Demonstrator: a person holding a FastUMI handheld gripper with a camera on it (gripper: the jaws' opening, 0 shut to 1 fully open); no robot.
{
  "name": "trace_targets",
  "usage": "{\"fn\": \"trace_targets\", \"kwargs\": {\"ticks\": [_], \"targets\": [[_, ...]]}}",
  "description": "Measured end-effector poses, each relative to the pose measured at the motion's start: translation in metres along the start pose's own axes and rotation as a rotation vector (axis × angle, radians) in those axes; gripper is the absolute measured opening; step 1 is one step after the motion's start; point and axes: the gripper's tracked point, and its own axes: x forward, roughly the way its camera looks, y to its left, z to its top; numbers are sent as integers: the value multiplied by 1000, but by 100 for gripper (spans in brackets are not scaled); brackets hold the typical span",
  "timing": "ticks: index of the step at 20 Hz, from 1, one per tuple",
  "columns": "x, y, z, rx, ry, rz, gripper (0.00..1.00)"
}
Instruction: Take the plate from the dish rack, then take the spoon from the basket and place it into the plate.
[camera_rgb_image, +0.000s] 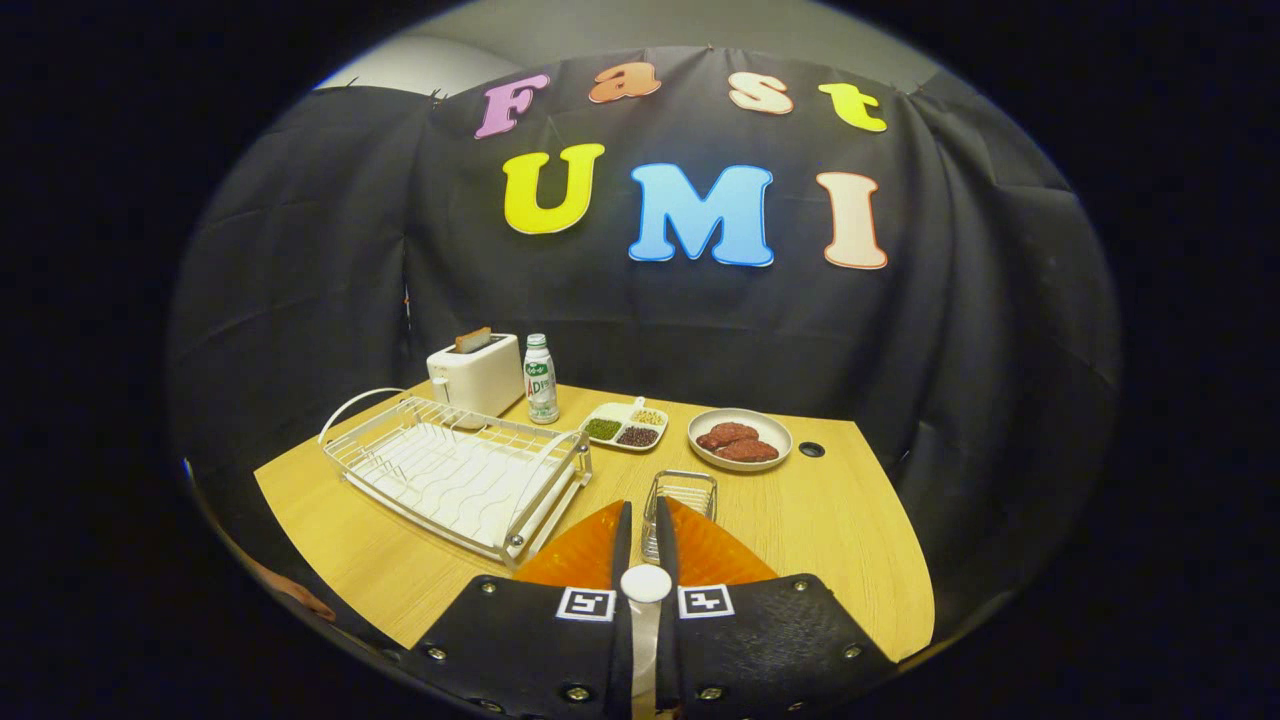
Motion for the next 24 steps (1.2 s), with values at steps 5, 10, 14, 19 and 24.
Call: {"fn": "trace_targets", "kwargs": {"ticks": [5, 10, 14, 19, 24], "targets": [[10, 26, -21, 0, 77, 63, 9], [20, 49, -32, -30, 117, 115, 9], [30, 62, -40, -52, 142, 137, 9], [43, 76, -48, -74, 168, 160, 9], [51, 88, -51, -82, 175, 194, 13]]}}
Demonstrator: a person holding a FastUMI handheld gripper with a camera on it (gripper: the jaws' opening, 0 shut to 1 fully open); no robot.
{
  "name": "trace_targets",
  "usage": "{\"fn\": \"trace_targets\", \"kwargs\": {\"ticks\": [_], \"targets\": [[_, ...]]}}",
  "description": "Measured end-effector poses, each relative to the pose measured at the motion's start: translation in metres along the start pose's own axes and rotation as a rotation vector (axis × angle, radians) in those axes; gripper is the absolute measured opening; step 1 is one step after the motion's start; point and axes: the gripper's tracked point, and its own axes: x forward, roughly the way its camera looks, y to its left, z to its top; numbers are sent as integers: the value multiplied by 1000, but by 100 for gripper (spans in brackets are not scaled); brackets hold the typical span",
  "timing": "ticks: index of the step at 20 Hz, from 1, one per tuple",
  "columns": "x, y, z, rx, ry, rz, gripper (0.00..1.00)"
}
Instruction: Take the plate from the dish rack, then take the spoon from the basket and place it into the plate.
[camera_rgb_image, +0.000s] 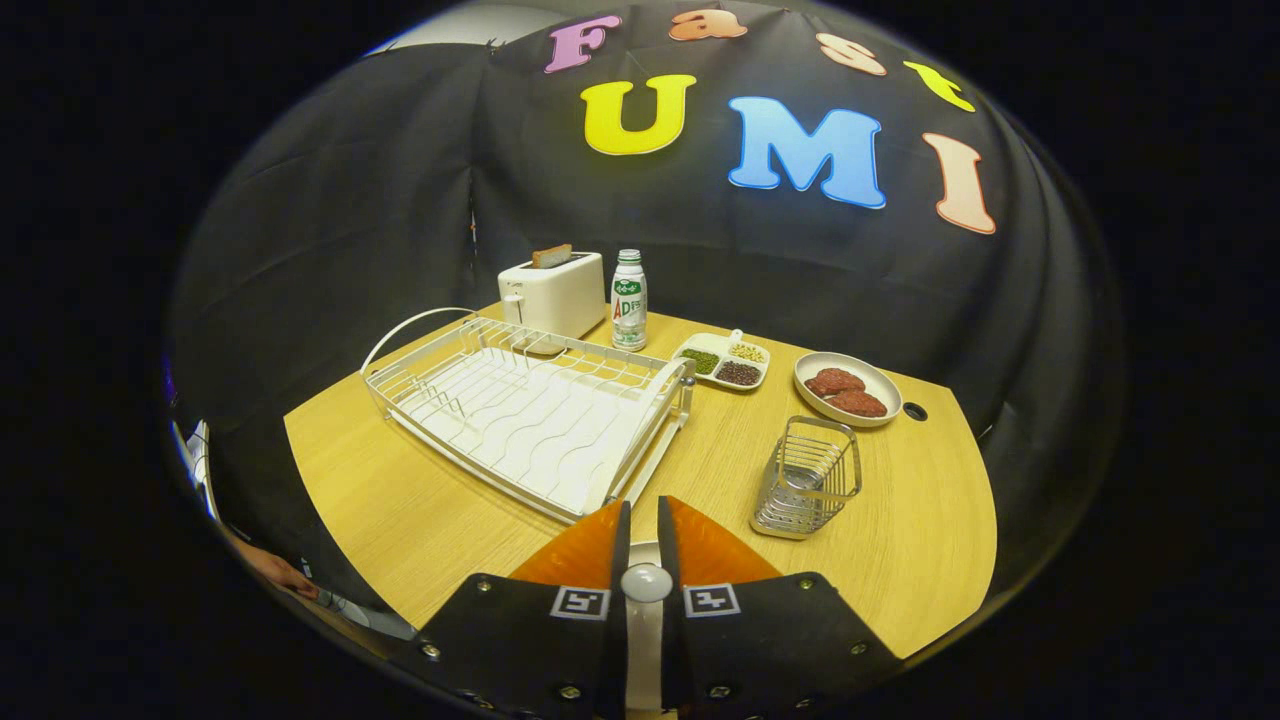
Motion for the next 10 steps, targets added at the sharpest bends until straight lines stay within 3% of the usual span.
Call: {"fn": "trace_targets", "kwargs": {"ticks": [4, 10], "targets": [[8, -10, -12, -6, 31, -32, 16], [-10, -37, 1, 20, -6, -103, 53]]}}
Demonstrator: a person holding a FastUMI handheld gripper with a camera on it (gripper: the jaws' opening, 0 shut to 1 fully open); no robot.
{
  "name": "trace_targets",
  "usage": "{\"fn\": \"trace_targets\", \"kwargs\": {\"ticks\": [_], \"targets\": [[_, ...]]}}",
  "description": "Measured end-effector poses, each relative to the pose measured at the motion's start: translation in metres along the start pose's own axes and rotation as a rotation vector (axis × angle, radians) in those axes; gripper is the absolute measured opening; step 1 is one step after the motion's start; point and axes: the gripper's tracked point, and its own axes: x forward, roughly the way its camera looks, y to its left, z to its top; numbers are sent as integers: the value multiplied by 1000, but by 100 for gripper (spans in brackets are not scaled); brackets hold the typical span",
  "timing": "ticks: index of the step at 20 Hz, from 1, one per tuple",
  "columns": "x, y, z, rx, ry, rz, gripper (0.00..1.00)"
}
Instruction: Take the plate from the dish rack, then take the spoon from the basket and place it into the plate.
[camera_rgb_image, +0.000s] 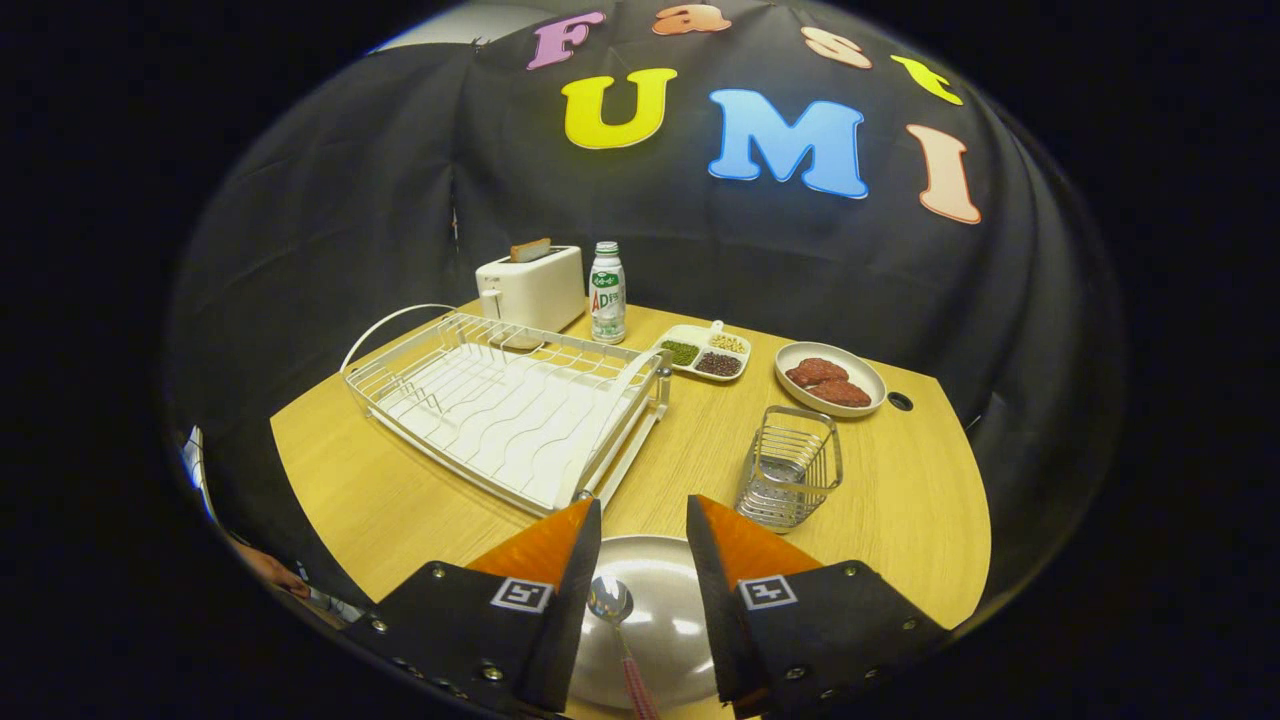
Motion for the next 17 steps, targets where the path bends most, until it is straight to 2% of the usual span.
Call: {"fn": "trace_targets", "kwargs": {"ticks": [5, 10, 14, 16, 17], "targets": [[-30, -42, 46, 51, -149, -118, 53], [-80, -92, 107, 84, -335, -265, 53], [-125, -115, 151, 119, -504, -316, 53], [-140, -129, 166, 124, -564, -341, 97], [-144, -131, 164, 117, -577, -348, 96]]}}
